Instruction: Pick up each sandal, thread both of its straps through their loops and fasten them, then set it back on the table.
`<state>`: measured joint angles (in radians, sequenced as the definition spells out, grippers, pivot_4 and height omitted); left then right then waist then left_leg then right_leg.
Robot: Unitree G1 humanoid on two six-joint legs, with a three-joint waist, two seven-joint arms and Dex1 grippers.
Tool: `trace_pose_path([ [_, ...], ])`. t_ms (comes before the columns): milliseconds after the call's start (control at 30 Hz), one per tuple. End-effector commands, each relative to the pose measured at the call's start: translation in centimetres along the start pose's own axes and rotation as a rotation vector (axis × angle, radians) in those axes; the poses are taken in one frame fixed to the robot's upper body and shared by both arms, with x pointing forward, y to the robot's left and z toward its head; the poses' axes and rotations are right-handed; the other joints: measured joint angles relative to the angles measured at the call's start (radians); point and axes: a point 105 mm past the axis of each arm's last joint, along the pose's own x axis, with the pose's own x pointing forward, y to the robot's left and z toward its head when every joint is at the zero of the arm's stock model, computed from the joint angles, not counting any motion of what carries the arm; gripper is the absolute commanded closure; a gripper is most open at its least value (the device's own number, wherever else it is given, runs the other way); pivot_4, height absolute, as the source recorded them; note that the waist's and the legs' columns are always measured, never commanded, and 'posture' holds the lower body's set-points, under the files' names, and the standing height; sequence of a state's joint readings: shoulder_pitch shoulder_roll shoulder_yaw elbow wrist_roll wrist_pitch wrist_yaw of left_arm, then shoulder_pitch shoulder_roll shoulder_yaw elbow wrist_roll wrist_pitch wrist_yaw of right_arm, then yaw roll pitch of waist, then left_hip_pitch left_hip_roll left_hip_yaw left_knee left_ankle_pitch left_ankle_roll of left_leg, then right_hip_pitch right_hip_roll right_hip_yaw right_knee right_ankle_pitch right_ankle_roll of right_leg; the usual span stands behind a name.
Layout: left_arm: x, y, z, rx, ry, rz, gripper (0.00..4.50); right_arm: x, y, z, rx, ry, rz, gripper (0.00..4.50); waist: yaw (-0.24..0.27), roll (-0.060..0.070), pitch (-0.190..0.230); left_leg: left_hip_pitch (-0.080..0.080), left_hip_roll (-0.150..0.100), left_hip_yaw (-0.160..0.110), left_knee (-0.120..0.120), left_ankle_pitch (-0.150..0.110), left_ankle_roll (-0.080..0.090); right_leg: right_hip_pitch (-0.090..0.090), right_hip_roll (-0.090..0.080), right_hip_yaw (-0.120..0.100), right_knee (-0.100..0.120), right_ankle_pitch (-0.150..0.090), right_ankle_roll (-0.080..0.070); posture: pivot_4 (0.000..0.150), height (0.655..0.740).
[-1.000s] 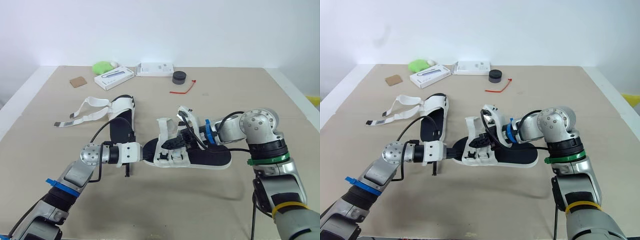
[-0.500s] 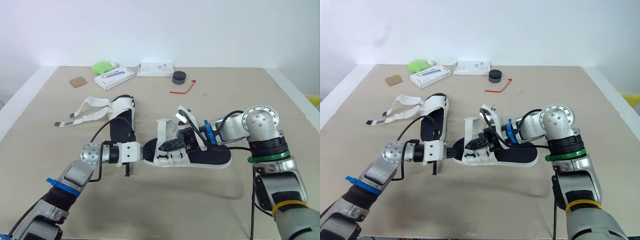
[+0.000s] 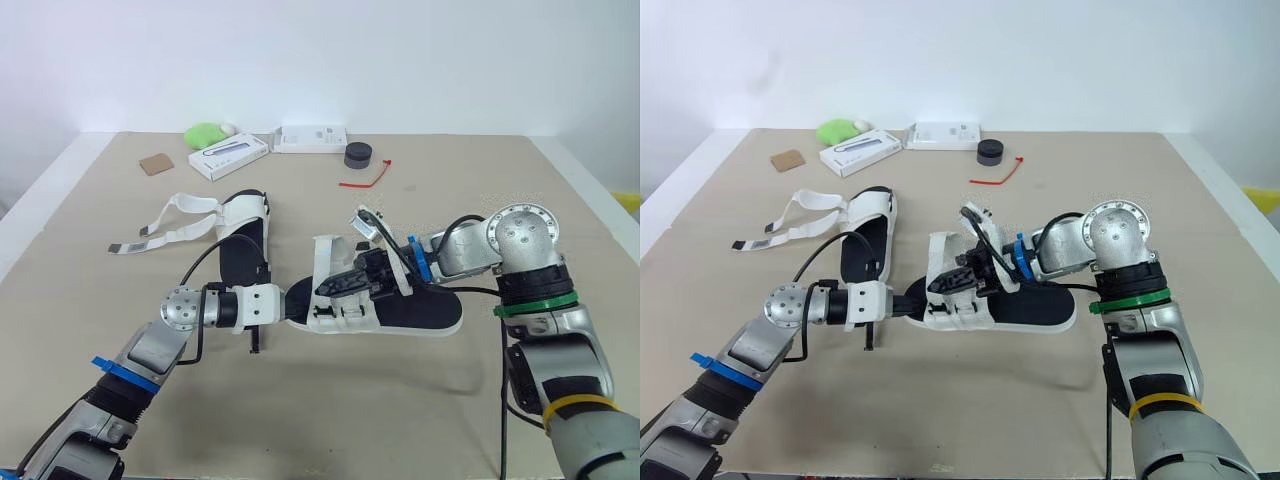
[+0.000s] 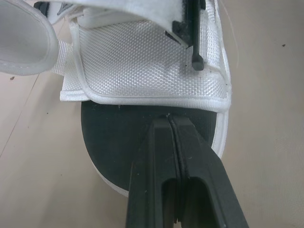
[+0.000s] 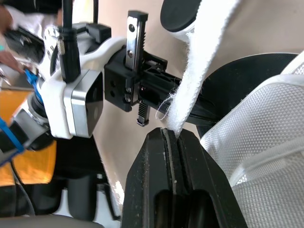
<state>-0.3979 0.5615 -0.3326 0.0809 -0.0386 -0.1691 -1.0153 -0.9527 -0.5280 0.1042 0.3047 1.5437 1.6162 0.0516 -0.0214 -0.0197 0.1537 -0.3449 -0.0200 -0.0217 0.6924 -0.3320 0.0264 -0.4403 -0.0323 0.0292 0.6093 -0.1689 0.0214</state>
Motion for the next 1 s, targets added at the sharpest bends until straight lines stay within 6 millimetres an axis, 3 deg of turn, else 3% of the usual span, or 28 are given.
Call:
trace_pose_path([
  [33,-0.2,-2.3,-3.8,-0.09,0.152,-0.07,4.5,-0.7,0.3,1.3,0.017,-0.05,0.012,4.43,0.0,0.0,0.0,0.0,0.0,0.0,0.0,0.0,0.0,0.0,0.0,0.0,0.0,0.0,0.0,0.15,0.74],
  [233,0.0,-2.5,-3.7,-0.089,0.147,-0.073,4.5,-0.4,-0.2,1.2,0.003,-0.04,-0.032,4.43,0.0,0.0,0.0,0.0,0.0,0.0,0.0,0.0,0.0,0.0,0.0,0.0,0.0,-0.001,0.001,0.15,0.74],
  [267,0.0,-2.5,-3.7,-0.09,0.147,-0.073,4.5,-0.3,-0.2,1.1,-0.006,-0.039,-0.04,3.96,0.0,0.0,0.0,0.0,0.0,0.0,0.0,0.0,0.0,0.0,0.0,0.0,0.0,-0.001,0.002,0.15,0.74],
  [333,0.0,-2.6,-3.7,-0.091,0.148,-0.074,4.5,-0.3,-0.1,1.0,-0.041,-0.036,-0.054,3.65,0.0,0.0,0.0,0.0,0.0,0.0,0.0,0.0,0.0,0.0,0.0,0.0,0.0,-0.002,0.003,0.15,0.74],
  [433,-0.1,-2.8,-3.7,-0.092,0.149,-0.075,4.5,-0.4,0.7,0.7,-0.117,-0.03,-0.058,2.31,0.0,0.0,0.0,0.0,0.0,0.0,0.0,0.0,0.0,0.0,0.001,0.0,0.0,-0.002,0.003,0.15,0.74],
  [667,0.1,-2.8,-3.6,-0.091,0.144,-0.075,4.5,0.0,1.2,-0.7,-0.248,-0.01,-0.104,2.31,0.0,0.0,0.0,-0.001,0.0,-0.001,0.0,0.0,0.0,0.0,0.0,-0.001,0.0,-0.002,0.004,0.15,0.74],
  [1000,0.2,-2.7,-3.6,-0.089,0.141,-0.077,4.5,0.9,0.8,-0.5,-0.301,-0.046,-0.148,2.31,0.0,0.0,0.0,-0.001,0.0,-0.001,0.0,0.0,0.0,0.0,0.0,-0.001,0.0,-0.002,0.004,0.15,0.74],
])
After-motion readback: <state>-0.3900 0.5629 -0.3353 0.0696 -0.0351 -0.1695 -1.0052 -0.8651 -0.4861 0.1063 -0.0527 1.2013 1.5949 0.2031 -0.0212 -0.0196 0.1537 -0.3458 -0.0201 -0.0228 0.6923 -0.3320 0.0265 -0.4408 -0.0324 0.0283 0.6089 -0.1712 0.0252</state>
